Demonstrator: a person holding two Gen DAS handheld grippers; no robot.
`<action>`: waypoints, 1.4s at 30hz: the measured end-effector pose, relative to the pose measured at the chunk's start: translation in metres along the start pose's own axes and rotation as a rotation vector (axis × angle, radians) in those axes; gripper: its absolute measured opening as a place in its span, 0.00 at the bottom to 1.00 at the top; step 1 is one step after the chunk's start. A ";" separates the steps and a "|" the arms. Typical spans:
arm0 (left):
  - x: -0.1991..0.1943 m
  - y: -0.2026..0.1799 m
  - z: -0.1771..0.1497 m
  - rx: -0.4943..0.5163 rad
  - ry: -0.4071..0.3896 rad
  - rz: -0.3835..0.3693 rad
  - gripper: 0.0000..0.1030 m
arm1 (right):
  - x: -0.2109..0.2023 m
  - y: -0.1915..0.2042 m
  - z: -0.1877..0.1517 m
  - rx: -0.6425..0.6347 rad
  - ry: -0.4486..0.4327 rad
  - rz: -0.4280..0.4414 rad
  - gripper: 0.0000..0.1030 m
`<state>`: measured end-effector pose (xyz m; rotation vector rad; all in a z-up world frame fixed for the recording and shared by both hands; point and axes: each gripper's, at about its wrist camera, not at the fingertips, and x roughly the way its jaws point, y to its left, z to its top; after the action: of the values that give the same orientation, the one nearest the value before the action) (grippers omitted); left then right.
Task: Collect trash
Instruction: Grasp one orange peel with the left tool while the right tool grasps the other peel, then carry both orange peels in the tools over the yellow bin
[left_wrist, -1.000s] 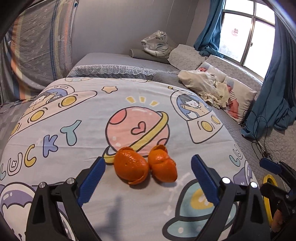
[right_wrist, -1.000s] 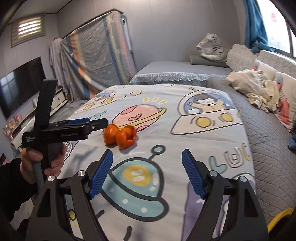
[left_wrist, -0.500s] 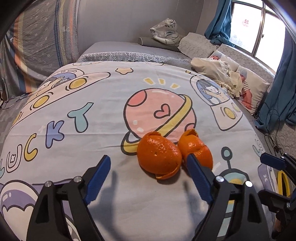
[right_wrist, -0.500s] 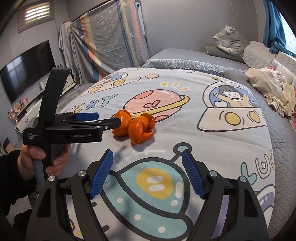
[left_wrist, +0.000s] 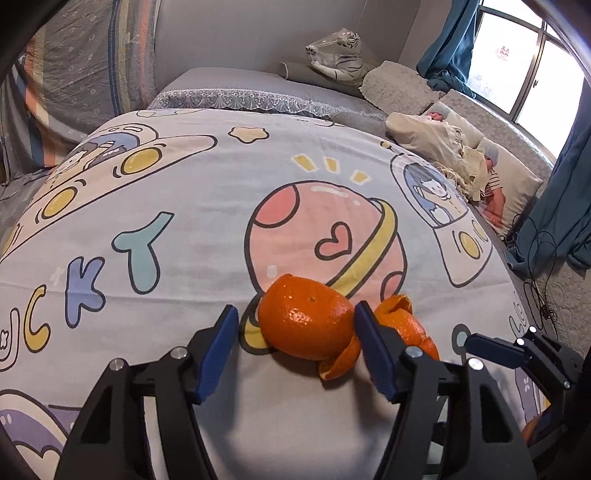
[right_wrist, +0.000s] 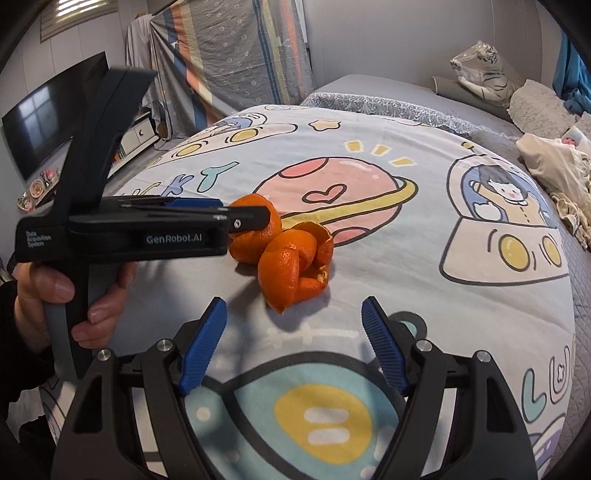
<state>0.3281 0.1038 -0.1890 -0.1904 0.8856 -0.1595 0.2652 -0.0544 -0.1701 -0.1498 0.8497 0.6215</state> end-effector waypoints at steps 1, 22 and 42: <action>0.001 0.002 0.001 -0.006 0.000 -0.005 0.53 | 0.004 0.000 0.001 0.000 0.007 0.003 0.65; -0.008 -0.005 0.000 0.008 -0.032 -0.013 0.28 | 0.000 -0.025 0.009 0.108 0.007 0.002 0.33; -0.125 -0.128 -0.027 0.242 -0.278 -0.101 0.26 | -0.191 -0.088 -0.046 0.262 -0.275 -0.184 0.33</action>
<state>0.2211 0.0035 -0.0819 -0.0296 0.5743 -0.3244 0.1904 -0.2295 -0.0699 0.0932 0.6351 0.3433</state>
